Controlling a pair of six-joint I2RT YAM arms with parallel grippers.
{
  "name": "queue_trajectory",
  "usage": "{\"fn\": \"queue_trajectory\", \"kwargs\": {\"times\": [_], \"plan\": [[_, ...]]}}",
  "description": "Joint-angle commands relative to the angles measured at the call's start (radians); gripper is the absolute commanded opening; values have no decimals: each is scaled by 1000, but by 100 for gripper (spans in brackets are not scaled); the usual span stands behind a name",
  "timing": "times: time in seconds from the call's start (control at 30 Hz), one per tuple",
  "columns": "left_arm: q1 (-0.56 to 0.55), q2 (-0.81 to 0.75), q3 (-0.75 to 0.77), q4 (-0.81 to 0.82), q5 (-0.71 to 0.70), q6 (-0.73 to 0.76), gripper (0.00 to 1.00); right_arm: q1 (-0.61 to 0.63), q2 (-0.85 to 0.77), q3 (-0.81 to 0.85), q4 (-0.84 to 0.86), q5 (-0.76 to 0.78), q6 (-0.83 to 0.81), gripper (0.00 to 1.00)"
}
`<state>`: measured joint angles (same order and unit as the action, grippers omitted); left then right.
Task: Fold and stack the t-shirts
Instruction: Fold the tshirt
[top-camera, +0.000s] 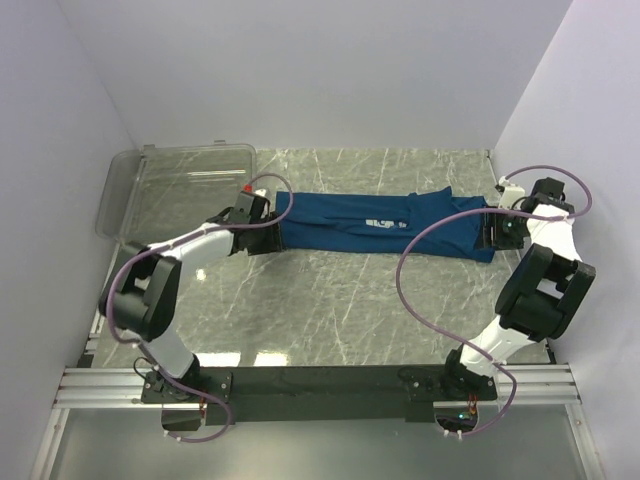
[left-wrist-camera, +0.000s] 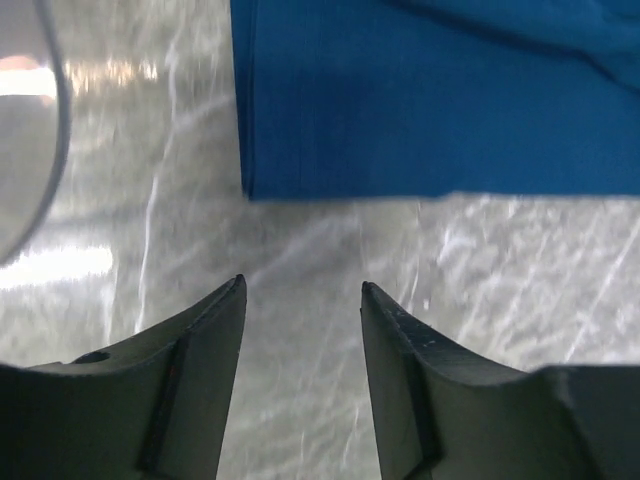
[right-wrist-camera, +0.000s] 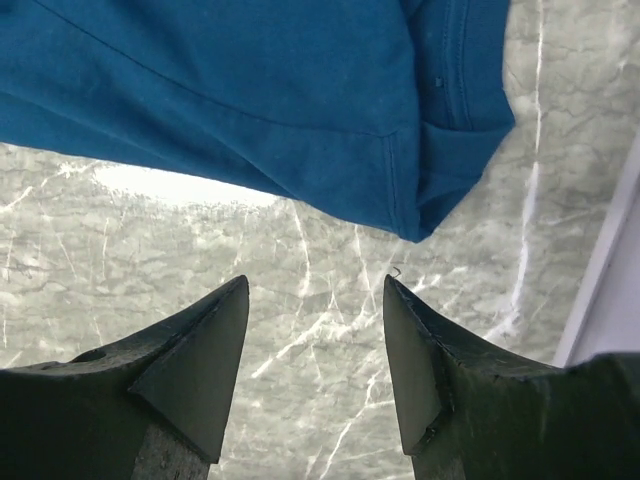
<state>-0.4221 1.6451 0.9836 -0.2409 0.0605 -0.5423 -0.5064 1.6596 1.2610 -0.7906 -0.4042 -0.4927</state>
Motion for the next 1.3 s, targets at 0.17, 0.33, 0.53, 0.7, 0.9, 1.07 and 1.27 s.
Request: {"fn": "queue_trajectory", "kwargs": {"times": [0.17,0.33,0.53,0.7,0.9,1.07,1.27], "plan": [[-1,129,171,35,-57,25,52,-7,-11,-14,27,-41,-18,62],[-1,180,231,-23,-113,56,50,-9,-9,-20,30,-47,-14,62],[-1,212,259,-58,-159,94,50,-12,-6,-11,22,-44,-14,62],[-1,251,279,-58,-114,110,44,-14,0,-15,25,-41,-12,62],[-1,274,282,-57,-82,116,27,-17,2,-17,21,-33,-14,61],[-1,259,265,-54,-77,120,1,-18,2,-2,19,-7,-21,61],[0,176,213,-40,-68,116,1,-20,15,8,63,77,31,62]]}}
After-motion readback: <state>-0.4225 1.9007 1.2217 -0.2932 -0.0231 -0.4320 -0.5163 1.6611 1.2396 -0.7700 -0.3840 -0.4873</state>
